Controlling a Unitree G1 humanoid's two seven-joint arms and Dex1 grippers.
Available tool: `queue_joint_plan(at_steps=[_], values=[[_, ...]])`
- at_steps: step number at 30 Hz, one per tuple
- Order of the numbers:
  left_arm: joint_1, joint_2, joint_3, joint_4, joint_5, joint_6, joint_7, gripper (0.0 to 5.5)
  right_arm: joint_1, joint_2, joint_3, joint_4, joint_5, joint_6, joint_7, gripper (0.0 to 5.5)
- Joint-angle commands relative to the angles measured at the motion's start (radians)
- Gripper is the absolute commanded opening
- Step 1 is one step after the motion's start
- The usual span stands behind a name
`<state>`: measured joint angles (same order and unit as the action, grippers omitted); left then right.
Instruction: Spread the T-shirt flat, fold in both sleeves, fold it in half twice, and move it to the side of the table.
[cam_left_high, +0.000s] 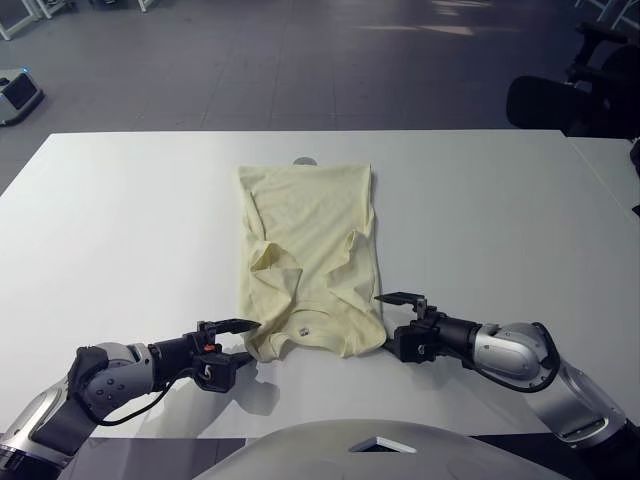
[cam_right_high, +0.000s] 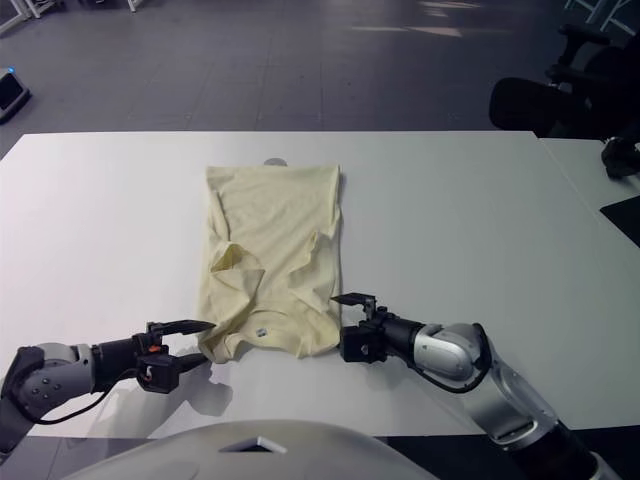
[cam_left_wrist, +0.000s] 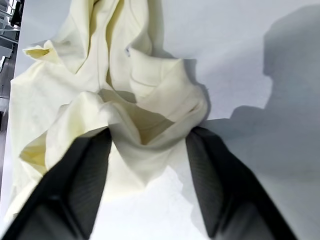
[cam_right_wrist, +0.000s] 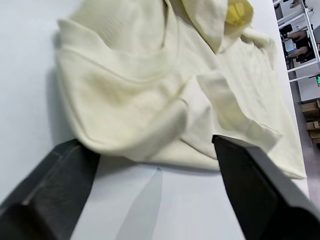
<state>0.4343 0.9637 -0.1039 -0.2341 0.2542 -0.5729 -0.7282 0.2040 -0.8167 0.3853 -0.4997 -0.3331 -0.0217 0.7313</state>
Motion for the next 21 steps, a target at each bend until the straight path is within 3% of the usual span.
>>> queue_joint_plan(at_steps=[1,10,19,21], values=[[0.009,0.026,-0.035,0.041,0.066,0.029,-0.036,1.74,-0.005,0.009,0.017,0.028,-0.021,-0.007,0.02,3.09],[-0.046,0.036,-0.063,0.058,0.046,0.022,-0.059,0.09,-0.026,0.024,0.005,0.053,-0.036,-0.035,0.017,1.54],[-0.113,0.031,-0.092,0.001,-0.091,0.107,-0.145,0.0,-0.061,-0.002,-0.041,0.001,0.006,-0.037,0.075,0.09],[-0.112,0.037,-0.089,-0.049,-0.158,0.162,-0.181,0.0,-0.055,-0.031,-0.066,-0.017,0.029,-0.036,0.108,0.02]])
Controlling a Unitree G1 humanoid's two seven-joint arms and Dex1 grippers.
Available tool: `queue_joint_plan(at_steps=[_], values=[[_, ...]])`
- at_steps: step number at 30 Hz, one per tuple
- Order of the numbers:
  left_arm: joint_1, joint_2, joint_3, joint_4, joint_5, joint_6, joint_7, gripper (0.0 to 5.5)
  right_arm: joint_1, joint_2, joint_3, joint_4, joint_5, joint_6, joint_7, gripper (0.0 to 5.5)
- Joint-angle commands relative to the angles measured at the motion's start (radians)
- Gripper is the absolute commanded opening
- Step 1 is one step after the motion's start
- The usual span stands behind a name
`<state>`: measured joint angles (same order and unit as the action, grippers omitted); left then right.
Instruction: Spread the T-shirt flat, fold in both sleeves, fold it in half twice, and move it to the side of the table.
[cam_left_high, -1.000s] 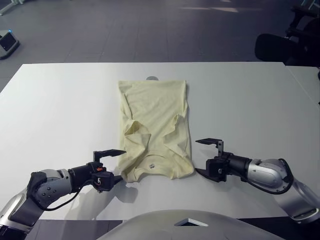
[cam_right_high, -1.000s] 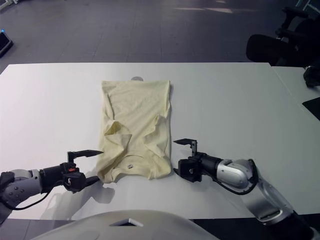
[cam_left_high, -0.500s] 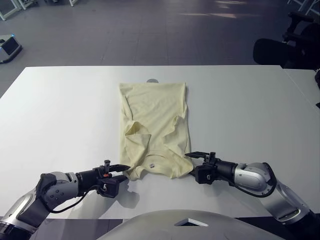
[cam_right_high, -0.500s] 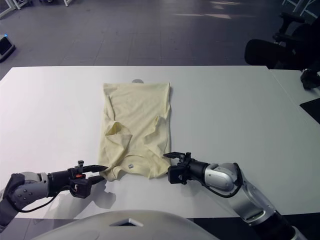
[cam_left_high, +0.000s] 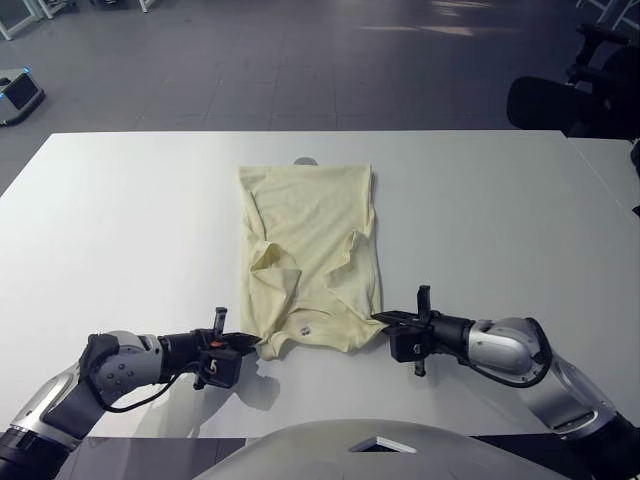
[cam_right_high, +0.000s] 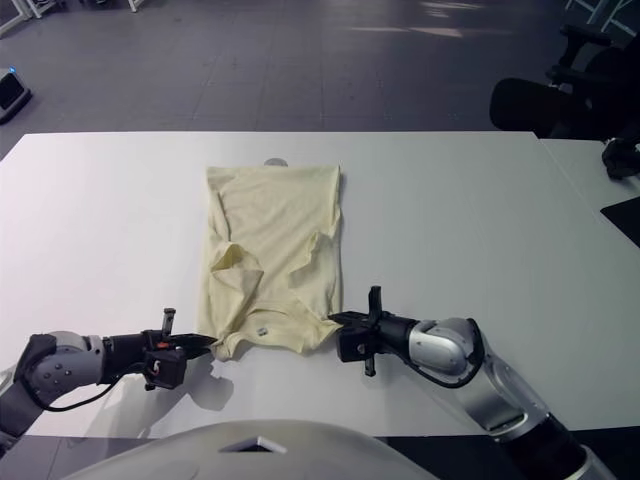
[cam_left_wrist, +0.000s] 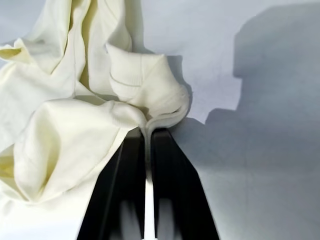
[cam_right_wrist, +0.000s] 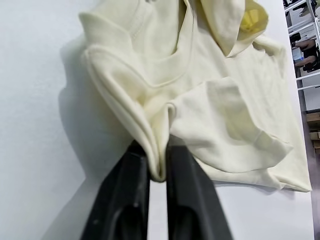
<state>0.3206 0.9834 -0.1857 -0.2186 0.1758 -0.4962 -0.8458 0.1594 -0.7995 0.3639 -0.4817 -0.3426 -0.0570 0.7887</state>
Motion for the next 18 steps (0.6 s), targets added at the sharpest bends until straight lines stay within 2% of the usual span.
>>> queue_joint_plan(at_steps=[1,7,12,18], values=[[0.003,0.022,-0.005,-0.093,-0.115,0.119,-0.085,0.0,0.007,-0.065,-0.06,-0.056,0.07,0.022,0.079,0.02],[-0.009,0.075,0.016,-0.279,-0.376,0.419,-0.227,0.0,0.075,-0.165,-0.142,-0.191,0.346,0.243,0.277,0.02],[-0.001,0.145,0.041,-0.387,-0.565,0.643,-0.33,0.0,0.075,-0.214,-0.193,-0.222,0.5,0.36,0.36,0.02],[0.052,0.218,0.094,-0.453,-0.73,0.809,-0.427,0.0,0.086,-0.278,-0.272,-0.296,0.756,0.556,0.45,0.02]])
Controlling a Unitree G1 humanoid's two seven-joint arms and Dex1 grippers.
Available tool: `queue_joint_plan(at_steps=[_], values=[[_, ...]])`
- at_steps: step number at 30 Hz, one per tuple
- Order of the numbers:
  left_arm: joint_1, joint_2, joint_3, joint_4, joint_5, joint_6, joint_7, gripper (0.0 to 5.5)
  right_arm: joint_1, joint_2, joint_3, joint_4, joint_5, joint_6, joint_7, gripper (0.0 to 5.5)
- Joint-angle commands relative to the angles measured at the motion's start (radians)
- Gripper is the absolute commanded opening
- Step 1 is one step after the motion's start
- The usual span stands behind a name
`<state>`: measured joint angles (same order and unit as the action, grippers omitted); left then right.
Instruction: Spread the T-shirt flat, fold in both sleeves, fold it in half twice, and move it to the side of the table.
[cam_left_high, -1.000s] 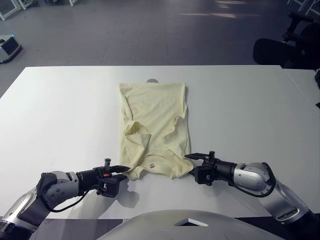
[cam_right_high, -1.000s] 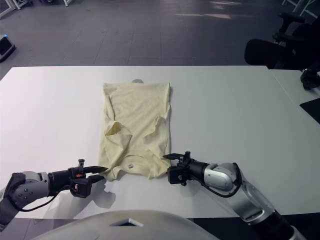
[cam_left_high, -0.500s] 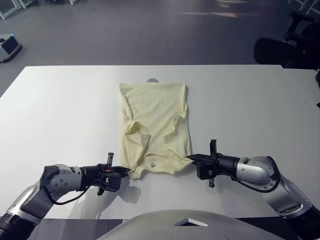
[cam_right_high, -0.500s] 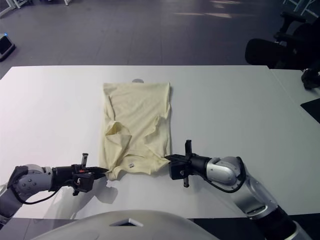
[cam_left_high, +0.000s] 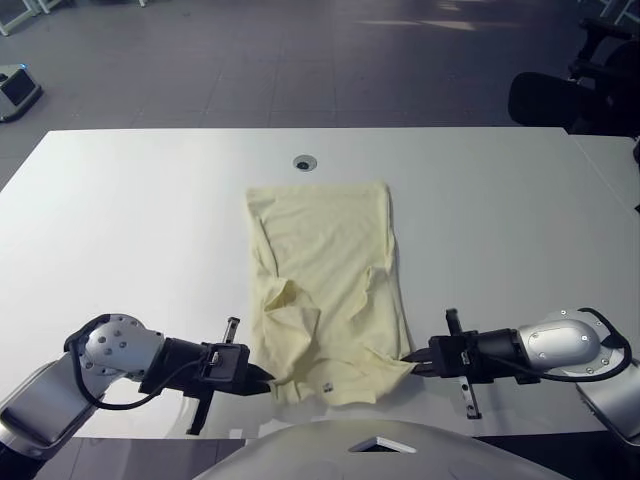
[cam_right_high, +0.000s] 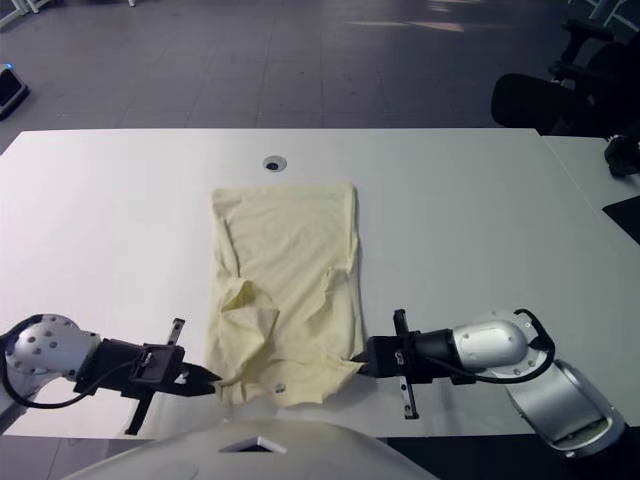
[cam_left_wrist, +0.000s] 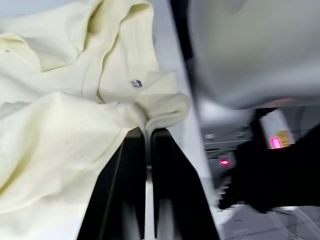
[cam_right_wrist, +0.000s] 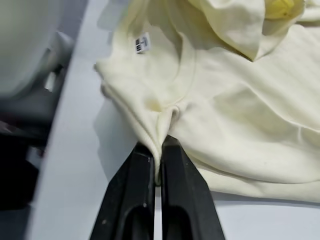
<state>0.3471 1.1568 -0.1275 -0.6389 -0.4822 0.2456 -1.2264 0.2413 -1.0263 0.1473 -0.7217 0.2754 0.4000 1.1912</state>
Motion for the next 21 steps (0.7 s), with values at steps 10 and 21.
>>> queue_joint_plan(at_steps=[10,21], values=[[-0.006,0.043,0.14,-0.078,-0.322,0.28,-0.07,0.0,-0.05,-0.081,-0.158,-0.08,0.497,0.326,0.059,0.02],[-0.553,-0.172,0.031,0.328,-0.329,0.439,-0.03,0.0,-0.578,0.067,0.012,0.385,0.426,0.409,0.05,0.02]])
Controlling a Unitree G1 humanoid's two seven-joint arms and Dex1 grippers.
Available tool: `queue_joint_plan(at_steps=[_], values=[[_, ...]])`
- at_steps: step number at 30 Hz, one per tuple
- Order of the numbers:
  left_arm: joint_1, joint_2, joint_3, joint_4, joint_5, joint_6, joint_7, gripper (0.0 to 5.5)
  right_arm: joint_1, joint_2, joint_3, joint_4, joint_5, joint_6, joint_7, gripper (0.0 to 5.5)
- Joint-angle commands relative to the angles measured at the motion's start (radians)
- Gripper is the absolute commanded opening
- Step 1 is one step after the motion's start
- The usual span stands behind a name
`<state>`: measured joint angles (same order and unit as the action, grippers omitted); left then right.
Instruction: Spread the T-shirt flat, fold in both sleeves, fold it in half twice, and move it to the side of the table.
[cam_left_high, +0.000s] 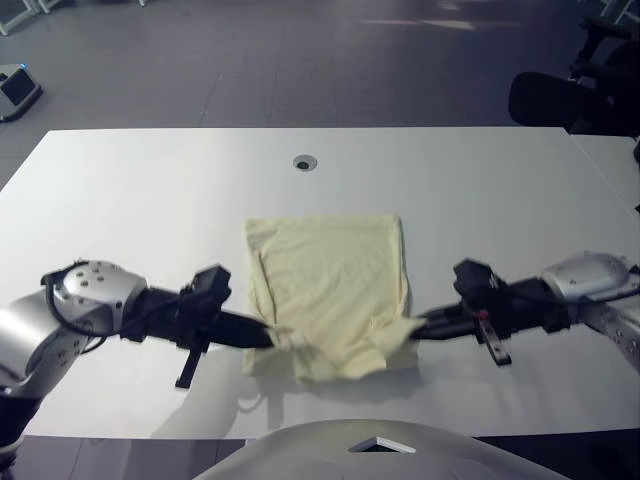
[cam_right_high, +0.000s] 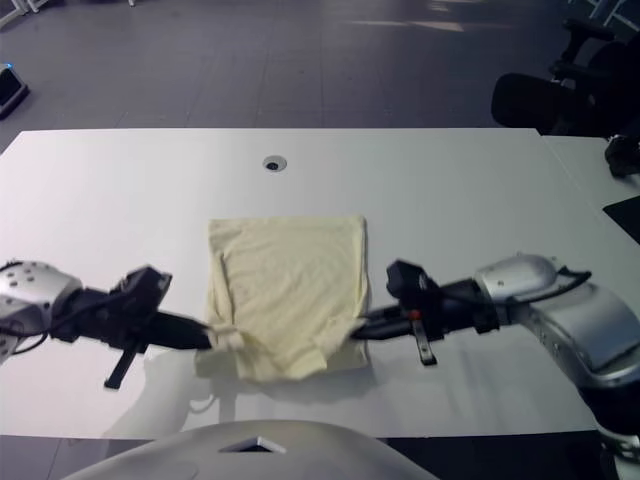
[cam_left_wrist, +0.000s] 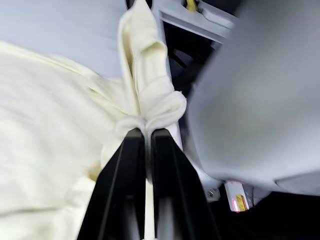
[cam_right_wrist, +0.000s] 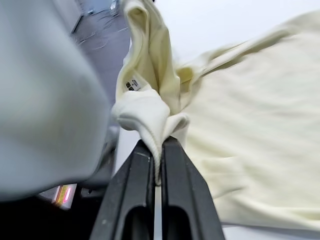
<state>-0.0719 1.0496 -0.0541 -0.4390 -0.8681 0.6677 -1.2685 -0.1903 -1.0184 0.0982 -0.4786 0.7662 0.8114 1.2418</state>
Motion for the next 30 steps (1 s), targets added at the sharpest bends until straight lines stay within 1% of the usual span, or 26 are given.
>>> queue_joint_plan(at_steps=[1,7,11,15,20,25,30], values=[[-0.176,-0.087,-0.059,0.179,0.082,0.011,0.009,0.0,-0.197,0.09,0.084,0.207,-0.093,-0.01,-0.005,0.02],[-0.361,-0.176,-0.14,0.441,0.248,-0.068,-0.057,0.0,-0.4,0.246,0.175,0.565,-0.263,-0.115,-0.001,0.02],[-0.462,-0.237,-0.167,0.625,0.345,-0.135,-0.088,0.0,-0.507,0.331,0.195,0.775,-0.354,-0.199,0.012,0.02],[-0.552,-0.312,-0.16,0.79,0.417,-0.193,-0.073,0.0,-0.578,0.399,0.194,0.934,-0.419,-0.265,0.019,0.02],[-0.603,-0.397,-0.133,0.914,0.468,-0.235,-0.026,0.0,-0.638,0.478,0.177,1.117,-0.494,-0.337,-0.024,0.02],[-0.624,-0.449,-0.116,1.018,0.519,-0.285,0.018,0.0,-0.684,0.532,0.162,1.298,-0.57,-0.415,-0.074,0.02],[-0.643,-0.481,-0.111,1.121,0.574,-0.343,0.038,0.0,-0.706,0.563,0.146,1.412,-0.622,-0.466,-0.1,0.02]])
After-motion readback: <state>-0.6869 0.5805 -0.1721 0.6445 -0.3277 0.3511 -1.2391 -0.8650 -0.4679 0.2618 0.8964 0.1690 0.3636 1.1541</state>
